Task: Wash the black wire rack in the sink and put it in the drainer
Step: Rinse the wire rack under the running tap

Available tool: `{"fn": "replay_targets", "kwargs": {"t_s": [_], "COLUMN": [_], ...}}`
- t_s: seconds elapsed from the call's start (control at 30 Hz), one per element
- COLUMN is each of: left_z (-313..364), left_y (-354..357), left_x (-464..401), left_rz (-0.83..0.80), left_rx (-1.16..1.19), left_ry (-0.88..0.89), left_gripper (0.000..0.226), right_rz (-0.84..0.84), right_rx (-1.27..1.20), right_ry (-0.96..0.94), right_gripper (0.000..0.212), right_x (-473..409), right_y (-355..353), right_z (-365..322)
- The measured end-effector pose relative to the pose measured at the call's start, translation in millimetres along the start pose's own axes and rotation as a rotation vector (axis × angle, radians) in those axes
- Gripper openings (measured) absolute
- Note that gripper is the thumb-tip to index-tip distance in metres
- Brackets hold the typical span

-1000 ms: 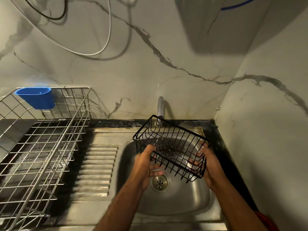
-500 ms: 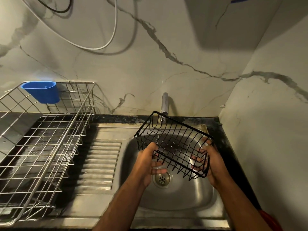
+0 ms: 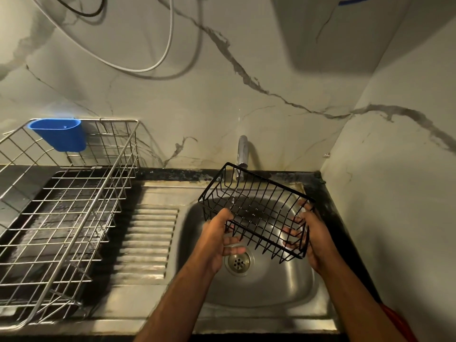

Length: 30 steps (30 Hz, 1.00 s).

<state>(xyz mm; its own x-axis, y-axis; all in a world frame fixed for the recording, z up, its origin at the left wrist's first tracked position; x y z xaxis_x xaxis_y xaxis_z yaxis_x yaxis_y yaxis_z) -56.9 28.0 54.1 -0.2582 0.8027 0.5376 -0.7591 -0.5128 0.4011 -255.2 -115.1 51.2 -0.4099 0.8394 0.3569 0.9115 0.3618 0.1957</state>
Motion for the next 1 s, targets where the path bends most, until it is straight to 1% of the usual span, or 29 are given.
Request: {"fn": "replay_targets", "kwargs": {"t_s": [0.07, 0.1, 0.13, 0.23, 0.37, 0.47, 0.53, 0.6, 0.67, 0.73, 0.77, 0.83, 0.9, 0.97, 1.0], "left_z": [-0.6, -0.7, -0.5, 0.1, 5.7, 11.1, 18.4, 29.4, 40.0, 44.9, 45.7, 45.1, 43.5, 39.5, 37.8], "left_y": [-1.2, -1.5, -1.5, -2.3, -3.7, -11.6, -19.6, -24.4, -22.5, -18.4, -15.8, -12.8, -13.8, -16.2, -17.3], "left_x": [2.0, 2.1, 1.6, 1.2, 6.9, 5.9, 1.7, -1.0, -0.6, -1.8, -2.1, -1.0, -0.9, -3.7, -4.9], "left_rz": [-0.007, -0.011, -0.015, -0.022, 0.04, 0.12, 0.145, 0.159, 0.156, 0.122, 0.099, 0.087, 0.116, 0.145, 0.148], "left_rx": [-0.007, -0.002, 0.002, 0.027, 0.03, -0.002, -0.02, -0.076, -0.117, -0.116, -0.116, -0.116, -0.115, -0.105, -0.095], "left_ry": [0.008, 0.011, 0.011, -0.004, -0.051, 0.002, 0.084, 0.194, 0.291, 0.334, 0.335, 0.335, 0.333, 0.305, 0.285], "left_gripper": [0.06, 0.058, 0.065, 0.104, 0.124, 0.117, 0.116, 0.121, 0.112, 0.102, 0.102, 0.107, 0.111, 0.127, 0.129], "right_rz": [0.003, 0.008, 0.012, 0.004, 0.021, 0.043, 0.049, 0.06, 0.066, 0.063, 0.059, 0.04, 0.023, 0.02, 0.018], "right_rx": [-0.012, -0.018, -0.019, -0.005, 0.001, -0.018, -0.03, -0.038, -0.031, -0.032, -0.034, -0.026, -0.01, 0.009, 0.018], "right_ry": [0.006, 0.007, 0.009, 0.018, 0.029, 0.036, 0.043, 0.044, 0.05, 0.049, 0.049, 0.05, 0.042, 0.043, 0.045], "right_gripper": [0.03, 0.029, 0.029, 0.029, 0.028, 0.031, 0.029, 0.03, 0.028, 0.024, 0.024, 0.025, 0.026, 0.027, 0.027], "right_x": [0.8, 1.1, 1.1, -0.3, -6.1, -11.1, -13.0, -14.9, -15.5, -15.2, -15.9, -15.0, -13.3, -13.1, -13.5], "right_y": [-0.1, -0.8, -1.4, 0.3, -0.7, -4.5, -7.2, -10.5, -11.7, -11.7, -12.0, -11.2, -10.0, -9.2, -8.3], "right_z": [1.4, 1.3, 0.9, -1.1, 0.3, 1.5, 0.7, -2.0, -4.7, -7.7, -8.4, -8.4, -8.9, -9.3, -9.4]}}
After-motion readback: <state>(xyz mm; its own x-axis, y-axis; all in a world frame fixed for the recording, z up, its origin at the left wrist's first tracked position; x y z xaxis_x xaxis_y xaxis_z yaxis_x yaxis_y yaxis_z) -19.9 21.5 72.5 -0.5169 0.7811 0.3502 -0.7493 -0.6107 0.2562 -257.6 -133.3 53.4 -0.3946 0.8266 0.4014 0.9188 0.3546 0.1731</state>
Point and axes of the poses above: each hand's wrist, its own x-axis away from the middle knuckle, its own y-axis out of the palm, z = x × y, the point moved 7 cm from there along -x, towards the middle knuckle, and after that the axes turned 10 degrees about -z, right-handed, at the moved point
